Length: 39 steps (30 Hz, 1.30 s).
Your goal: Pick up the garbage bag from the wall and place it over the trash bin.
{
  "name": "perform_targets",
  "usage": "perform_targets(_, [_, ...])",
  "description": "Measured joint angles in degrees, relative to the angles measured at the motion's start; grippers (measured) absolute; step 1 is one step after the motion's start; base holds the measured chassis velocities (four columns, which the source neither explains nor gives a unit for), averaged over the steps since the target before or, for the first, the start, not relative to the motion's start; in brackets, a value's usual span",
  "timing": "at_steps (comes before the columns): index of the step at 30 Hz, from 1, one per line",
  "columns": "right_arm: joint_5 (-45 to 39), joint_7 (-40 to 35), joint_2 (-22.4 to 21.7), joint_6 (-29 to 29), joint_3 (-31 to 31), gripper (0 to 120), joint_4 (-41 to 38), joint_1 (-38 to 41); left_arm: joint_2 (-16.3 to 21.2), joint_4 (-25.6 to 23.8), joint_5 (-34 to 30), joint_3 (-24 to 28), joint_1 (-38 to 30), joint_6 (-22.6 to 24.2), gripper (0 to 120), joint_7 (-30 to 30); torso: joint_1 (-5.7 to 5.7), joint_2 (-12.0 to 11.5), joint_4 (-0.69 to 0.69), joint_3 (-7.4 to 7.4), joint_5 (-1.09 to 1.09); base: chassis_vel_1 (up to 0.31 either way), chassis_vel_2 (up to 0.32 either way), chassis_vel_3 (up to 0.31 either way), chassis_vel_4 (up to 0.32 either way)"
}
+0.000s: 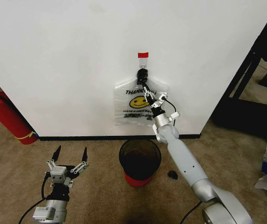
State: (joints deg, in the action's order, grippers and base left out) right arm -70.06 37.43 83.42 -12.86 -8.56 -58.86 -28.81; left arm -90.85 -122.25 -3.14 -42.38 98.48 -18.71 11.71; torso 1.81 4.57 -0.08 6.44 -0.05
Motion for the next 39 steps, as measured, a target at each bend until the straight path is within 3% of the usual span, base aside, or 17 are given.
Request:
perform_targets(4, [0.35,-0.12,-0.29,0.02,-0.19,0,0.16,0.33,-0.03,0.02,0.08,0.04,0.21,-0.21,100,-0.01,0.00,0.00,0.00,0.00,0.00,0.000,0.000,0.000,0.000])
perform_targets(12, [0.49,-0.15,-0.12,0.02,-0.05,0,0.32,0.31,0.01,-0.28,0.10,-0.13,0.43,-0.31,100,-0.01,0.00,0.00,0.00,0.00,0.00,0.000,0.000,0.000,0.000])
perform_targets(34, [1.47,0.19,0.94,-0.24,0.48,79,1.89,1.48,0.65,-0.17,-0.06,-0.74,0.59,-0.70,100,-0.08,-0.02,0.00,-0.02,-0.01,-0.01,0.000,0.000,0.000,0.000])
perform_targets(37, [1.54,0.21,1.14,-0.25,0.49,79,2.11,1.68,0.76,-0.21,-0.07,-0.80,0.64,-0.73,100,-0.16,-0.02,0.00,-0.04,-0.01,-0.01,0.000,0.000,0.000,0.000])
perform_targets(39, [1.57,0.19,1.15,-0.24,0.49,72,2.24,1.74,0.82,-0.24,-0.08,-0.81,0.67,-0.75,100,-0.21,-0.02,0.00,-0.04,0.00,0.00,0.000,0.000,0.000,0.000])
